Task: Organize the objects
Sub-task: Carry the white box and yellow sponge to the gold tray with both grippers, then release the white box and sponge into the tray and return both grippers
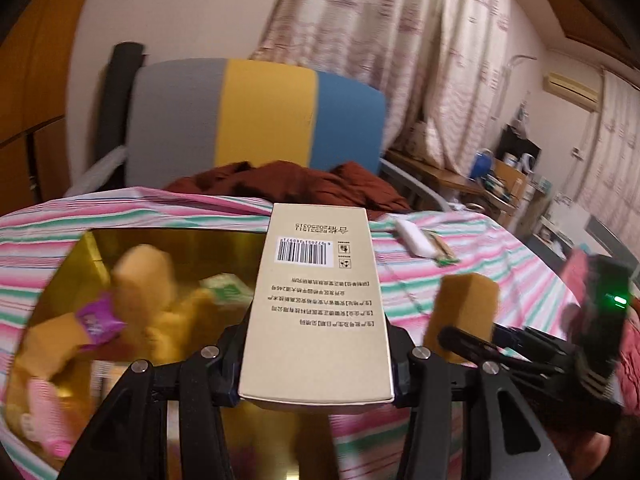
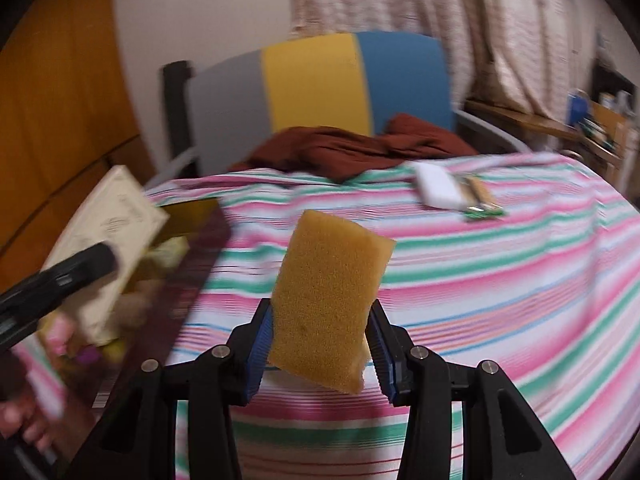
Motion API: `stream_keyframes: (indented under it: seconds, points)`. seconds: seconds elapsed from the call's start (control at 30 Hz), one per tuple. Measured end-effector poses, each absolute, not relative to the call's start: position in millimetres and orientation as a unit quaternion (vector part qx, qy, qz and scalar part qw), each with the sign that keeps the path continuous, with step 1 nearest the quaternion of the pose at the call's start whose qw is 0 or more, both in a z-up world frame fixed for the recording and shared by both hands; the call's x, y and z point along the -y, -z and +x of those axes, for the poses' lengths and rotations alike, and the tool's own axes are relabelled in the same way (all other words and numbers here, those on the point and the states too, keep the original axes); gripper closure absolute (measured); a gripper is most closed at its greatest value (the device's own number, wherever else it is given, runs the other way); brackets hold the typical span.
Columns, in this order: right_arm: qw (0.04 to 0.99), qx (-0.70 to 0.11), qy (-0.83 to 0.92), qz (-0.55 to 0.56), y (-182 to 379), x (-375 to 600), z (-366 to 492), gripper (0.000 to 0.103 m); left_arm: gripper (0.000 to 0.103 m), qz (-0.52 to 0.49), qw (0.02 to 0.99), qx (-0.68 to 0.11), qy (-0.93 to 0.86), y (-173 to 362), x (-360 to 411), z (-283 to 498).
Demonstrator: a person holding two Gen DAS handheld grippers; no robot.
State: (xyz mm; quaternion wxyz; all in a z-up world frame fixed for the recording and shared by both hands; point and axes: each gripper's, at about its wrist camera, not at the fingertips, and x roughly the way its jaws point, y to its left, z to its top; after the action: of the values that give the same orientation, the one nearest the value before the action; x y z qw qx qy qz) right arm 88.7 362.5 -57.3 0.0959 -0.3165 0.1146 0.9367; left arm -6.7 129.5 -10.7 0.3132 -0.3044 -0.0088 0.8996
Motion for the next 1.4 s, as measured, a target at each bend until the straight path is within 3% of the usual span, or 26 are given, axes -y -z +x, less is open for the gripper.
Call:
stream_keyframes:
  seconds: [0.53,0.6,0.67,0.7,1.07,1.17,1.2,1.23,1.4]
  points:
    - [-0.078,-0.073,-0.931,-0.350,36,-244,55,0.054,0.053,-0.358,0.193,0.026,-0.913,17,-36,-81]
    - [-0.088,-0.074,-0.925,-0.363,41,-237,52,0.046,0.053,-0.361,0.188,0.026,-0.913,18,-32,-88]
    - [-0.085,-0.075,-0.923,-0.369,44,-234,50,0.022,0.053,-0.367,0.185,0.024,-0.911,18,-27,-97]
    - [-0.081,-0.080,-0.924,-0.366,44,-235,51,0.019,0.053,-0.368,0.181,0.024,-0.912,18,-26,-101]
    - [-0.056,-0.108,-0.928,-0.351,42,-256,57,0.017,0.052,-0.388,0.168,0.027,-0.906,21,-22,-125]
    - [-0.056,-0.110,-0.929,-0.350,42,-257,60,0.017,0.042,-0.399,0.156,0.012,-0.904,23,-24,-130]
    - [-0.057,-0.109,-0.929,-0.350,42,-257,60,0.017,0.028,-0.400,0.151,0.007,-0.904,23,-25,-130]
    - [-0.056,-0.108,-0.929,-0.349,42,-257,61,0.017,0.020,-0.398,0.151,0.005,-0.905,23,-25,-130]
    - [-0.052,-0.113,-0.930,-0.347,43,-261,60,0.017,0.020,-0.373,0.148,0.013,-0.916,15,-22,-119]
